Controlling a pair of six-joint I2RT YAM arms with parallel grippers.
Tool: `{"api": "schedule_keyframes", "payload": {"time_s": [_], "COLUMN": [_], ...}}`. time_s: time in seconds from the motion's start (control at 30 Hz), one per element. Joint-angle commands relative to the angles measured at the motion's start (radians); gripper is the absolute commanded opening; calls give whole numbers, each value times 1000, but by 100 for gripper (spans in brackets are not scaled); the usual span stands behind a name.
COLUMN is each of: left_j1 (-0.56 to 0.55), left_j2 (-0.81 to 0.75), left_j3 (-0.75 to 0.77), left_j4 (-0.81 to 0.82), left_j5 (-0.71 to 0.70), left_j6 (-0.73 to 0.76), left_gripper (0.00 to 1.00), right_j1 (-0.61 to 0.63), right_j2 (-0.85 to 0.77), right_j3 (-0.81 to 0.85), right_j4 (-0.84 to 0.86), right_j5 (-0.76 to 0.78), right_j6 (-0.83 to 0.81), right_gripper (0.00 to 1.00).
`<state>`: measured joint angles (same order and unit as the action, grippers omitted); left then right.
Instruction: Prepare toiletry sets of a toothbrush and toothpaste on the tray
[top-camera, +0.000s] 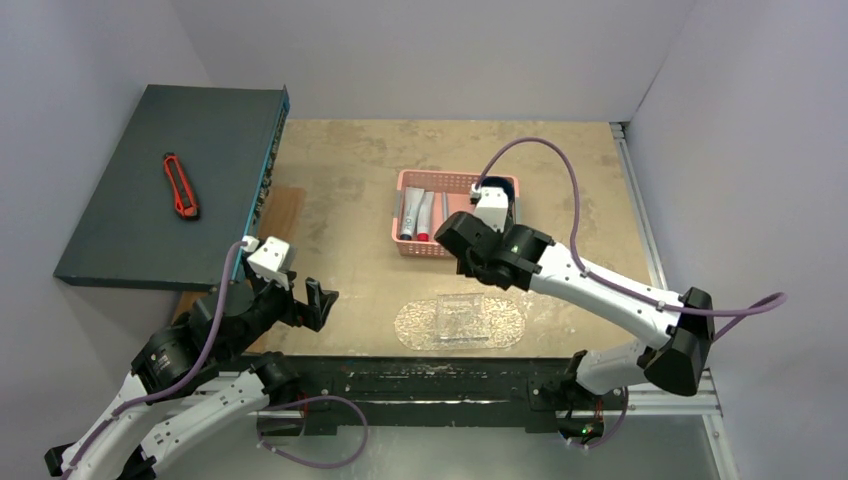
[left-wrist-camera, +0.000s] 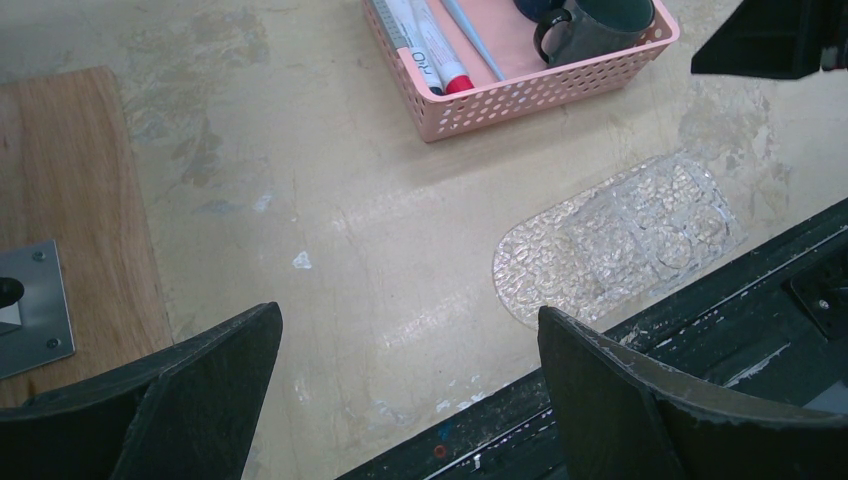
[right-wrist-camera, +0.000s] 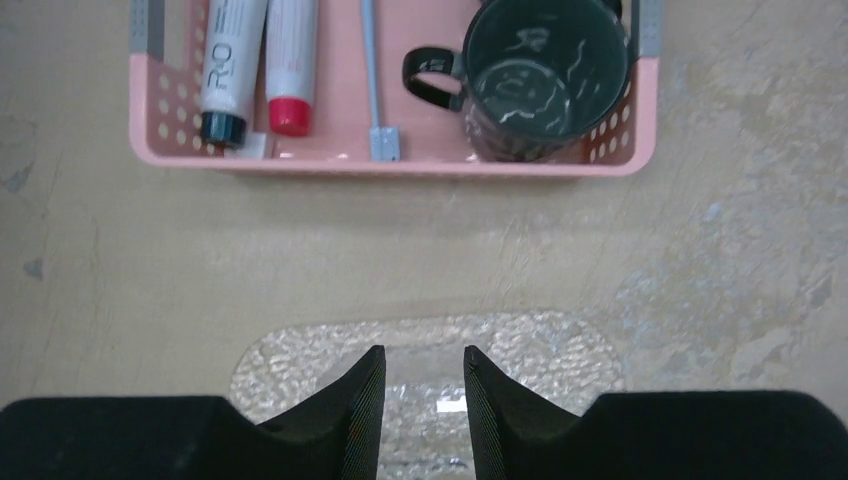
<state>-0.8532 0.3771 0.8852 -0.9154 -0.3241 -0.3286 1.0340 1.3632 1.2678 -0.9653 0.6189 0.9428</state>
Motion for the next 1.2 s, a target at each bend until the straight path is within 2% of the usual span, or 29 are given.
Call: {"api": "schedule_keyframes", "payload": {"time_s": [0.0, 0.27, 0.57, 0.93, 1.17], "left_j1": [-3, -3, -4, -3, -2], "left_j2": [10, 17, 23, 31, 38], "left_j3": [0, 0, -1, -2, -2], "left_j4": [4, 4, 3, 6, 7], "left_j5": [-18, -23, -27, -29, -30], "left_j6": [8, 10, 13, 15, 15], "left_gripper": [99, 99, 99, 99, 99], "right_j1": [-102, -272, -400, -475, -495], "right_j2": [32, 149, 252, 358, 428], "right_j3": [74, 122, 127, 134, 154], "right_j4": [88, 218, 325, 362, 357], "right_j5": [22, -66, -256, -382, -434], "right_j6": [-185, -389, -561, -624, -643], "right_gripper": [37, 40, 41, 40, 35]}}
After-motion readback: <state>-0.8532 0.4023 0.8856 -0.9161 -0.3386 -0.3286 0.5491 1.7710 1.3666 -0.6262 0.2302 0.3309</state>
